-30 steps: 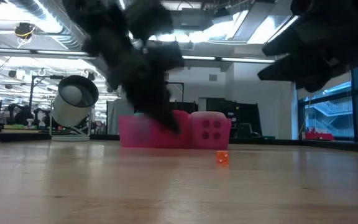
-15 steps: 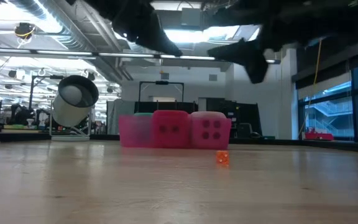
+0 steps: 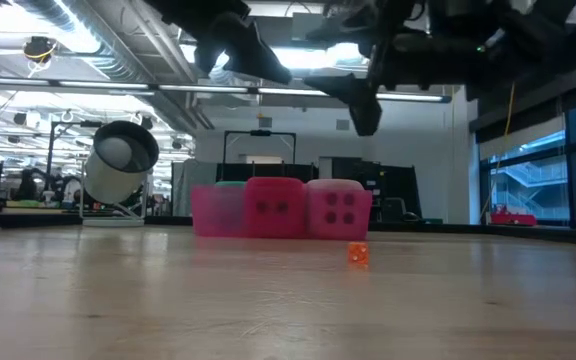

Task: Pick & Place Dice
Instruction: Put the small green dice into the pink bin

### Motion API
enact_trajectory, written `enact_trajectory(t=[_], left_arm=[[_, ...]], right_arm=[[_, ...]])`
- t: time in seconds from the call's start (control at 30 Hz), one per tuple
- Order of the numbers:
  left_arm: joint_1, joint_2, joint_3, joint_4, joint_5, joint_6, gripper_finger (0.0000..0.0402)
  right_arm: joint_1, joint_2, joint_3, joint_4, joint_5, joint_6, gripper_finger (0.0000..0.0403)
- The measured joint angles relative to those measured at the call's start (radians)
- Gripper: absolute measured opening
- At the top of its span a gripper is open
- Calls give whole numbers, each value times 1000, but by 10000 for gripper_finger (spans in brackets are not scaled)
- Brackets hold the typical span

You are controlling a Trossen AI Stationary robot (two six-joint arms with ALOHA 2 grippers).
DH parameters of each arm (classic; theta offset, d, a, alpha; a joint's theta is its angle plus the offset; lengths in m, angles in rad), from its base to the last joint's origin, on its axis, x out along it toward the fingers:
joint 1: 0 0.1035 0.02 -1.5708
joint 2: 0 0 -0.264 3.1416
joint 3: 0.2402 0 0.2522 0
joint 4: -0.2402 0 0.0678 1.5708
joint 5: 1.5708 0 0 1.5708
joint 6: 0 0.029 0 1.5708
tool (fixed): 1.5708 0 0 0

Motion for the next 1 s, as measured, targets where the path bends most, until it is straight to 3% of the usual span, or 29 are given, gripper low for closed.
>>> enact_trajectory(t=[0.37, 1.0], left_arm=[[1, 0, 1, 37, -21, 44, 32], [1, -1, 1, 14, -24, 58, 32]], right_arm=[[-56, 98, 141, -106, -95, -68, 251], [-74, 101, 150, -92, -100, -77, 243]])
